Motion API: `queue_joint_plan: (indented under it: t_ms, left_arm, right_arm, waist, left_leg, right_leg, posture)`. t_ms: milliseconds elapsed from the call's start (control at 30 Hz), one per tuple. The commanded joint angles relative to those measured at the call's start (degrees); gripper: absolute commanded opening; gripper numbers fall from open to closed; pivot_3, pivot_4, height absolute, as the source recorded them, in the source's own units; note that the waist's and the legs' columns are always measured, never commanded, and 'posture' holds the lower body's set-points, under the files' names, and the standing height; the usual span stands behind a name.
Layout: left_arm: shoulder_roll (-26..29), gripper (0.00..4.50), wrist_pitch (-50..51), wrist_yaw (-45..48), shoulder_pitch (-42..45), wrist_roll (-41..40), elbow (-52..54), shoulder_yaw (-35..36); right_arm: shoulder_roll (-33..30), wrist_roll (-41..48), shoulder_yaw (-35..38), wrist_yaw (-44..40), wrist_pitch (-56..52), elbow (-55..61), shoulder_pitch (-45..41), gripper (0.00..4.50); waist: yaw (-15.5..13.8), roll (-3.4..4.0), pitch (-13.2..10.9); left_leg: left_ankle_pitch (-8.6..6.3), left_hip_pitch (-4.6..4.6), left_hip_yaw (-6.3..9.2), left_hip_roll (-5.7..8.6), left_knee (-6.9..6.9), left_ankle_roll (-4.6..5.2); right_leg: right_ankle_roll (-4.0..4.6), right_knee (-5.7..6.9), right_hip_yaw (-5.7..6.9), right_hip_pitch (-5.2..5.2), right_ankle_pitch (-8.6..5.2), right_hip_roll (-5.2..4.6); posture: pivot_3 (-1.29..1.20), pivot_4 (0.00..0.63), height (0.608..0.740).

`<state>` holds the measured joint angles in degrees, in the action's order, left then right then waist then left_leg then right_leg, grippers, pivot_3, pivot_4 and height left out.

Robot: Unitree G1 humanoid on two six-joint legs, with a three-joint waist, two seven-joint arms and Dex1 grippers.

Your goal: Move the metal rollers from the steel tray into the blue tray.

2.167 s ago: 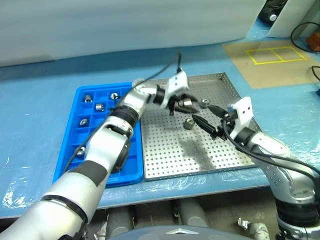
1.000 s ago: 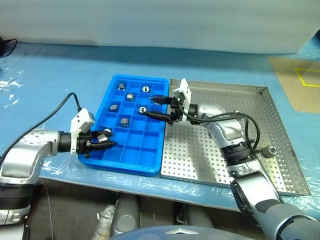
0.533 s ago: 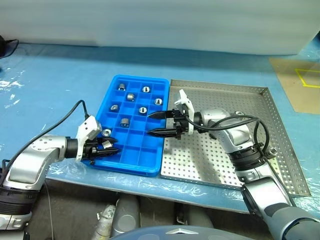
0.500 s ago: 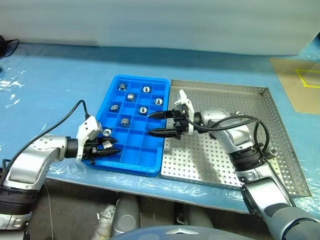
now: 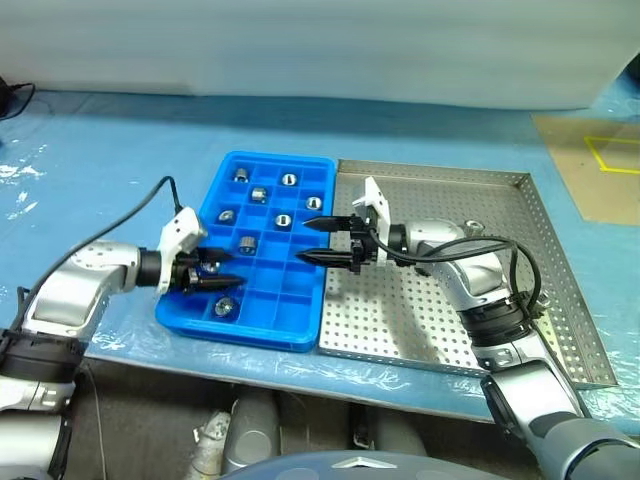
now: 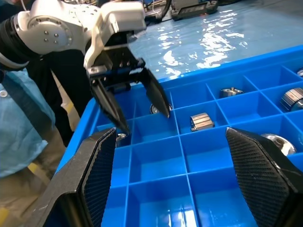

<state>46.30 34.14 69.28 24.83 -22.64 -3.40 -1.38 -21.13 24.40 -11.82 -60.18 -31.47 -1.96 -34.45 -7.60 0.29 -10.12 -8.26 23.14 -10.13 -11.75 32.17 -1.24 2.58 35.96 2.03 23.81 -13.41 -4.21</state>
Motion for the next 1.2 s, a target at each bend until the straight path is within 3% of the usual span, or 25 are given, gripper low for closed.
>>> queue_joint_plan:
  t_ms: [33, 133, 267, 433, 767, 1200]
  left_arm:
    - [0.40, 3.37, -2.77, 2.19, 10.60, -0.15, -8.08, 1.92]
    - [-2.83, 3.37, -5.35, 2.85, 18.82, 1.07, -16.19, 0.41]
    - [-12.53, 3.37, -8.77, 2.11, 30.40, 3.64, -30.40, -2.02]
    - [-20.78, 3.37, -12.57, 5.71, 32.39, 5.52, -33.78, -5.51]
    - [-24.63, 3.37, -15.54, 10.41, 29.19, 8.10, -32.92, -9.31]
    - [-23.29, 3.37, -15.62, 9.83, 26.62, 9.28, -29.68, -8.70]
  right_arm:
    - [-1.19, 0.45, 3.28, 2.05, 1.14, 3.94, 1.09, 3.79]
    - [-2.32, 0.11, 5.17, 4.44, 1.38, 5.05, 2.11, 3.79]
    - [-4.60, 0.57, 9.53, 8.65, 0.30, 8.21, 6.60, 3.79]
    - [-6.34, 0.51, 13.84, 13.70, 0.07, 12.03, 12.70, 3.79]
    - [-7.01, 0.03, 17.79, 19.33, 0.85, 13.81, 19.72, 3.79]
    - [-3.73, -6.42, 16.02, 21.10, 12.35, -8.85, 19.66, 3.79]
  waist:
    - [-0.08, -0.01, -0.01]
    - [0.34, -0.02, 0.00]
    - [0.43, -0.05, 0.00]
    - [2.56, -0.11, -0.01]
    - [6.31, -0.14, -0.03]
    - [6.58, -0.14, -0.02]
  left_leg:
    - [0.01, 0.05, -0.01, 0.01, 0.02, -0.01]
    - [-0.02, 0.05, -0.01, 0.08, 0.07, 0.04]
    - [-0.04, 0.07, -0.07, 0.15, 0.08, 0.08]
    - [-0.23, 0.09, -0.05, 0.21, 0.20, 0.41]
    - [-0.24, 0.08, -0.07, 0.29, 0.21, 0.74]
    - [-0.50, -0.12, -0.05, 0.09, 0.51, 0.86]
  right_leg:
    - [0.00, 0.00, 0.01, 0.01, 0.00, 0.00]
    - [-0.01, -0.05, -0.05, -0.03, 0.01, -0.01]
    - [-0.02, -0.14, -0.06, -0.12, 0.01, -0.02]
    - [-0.06, -0.25, -0.14, -0.20, 0.03, -0.02]
    - [-0.05, -0.25, -0.12, -0.11, 0.03, 0.07]
    - [-0.04, -0.29, -0.12, -0.53, 0.03, 0.01]
  posture:
    - [0.02, 0.150, 0.740]
    - [0.01, 0.150, 0.740]
    - [-0.15, 0.150, 0.740]
    - [-0.24, 0.150, 0.740]
    - [-0.29, 0.150, 0.740]
    - [-0.23, 0.150, 0.740]
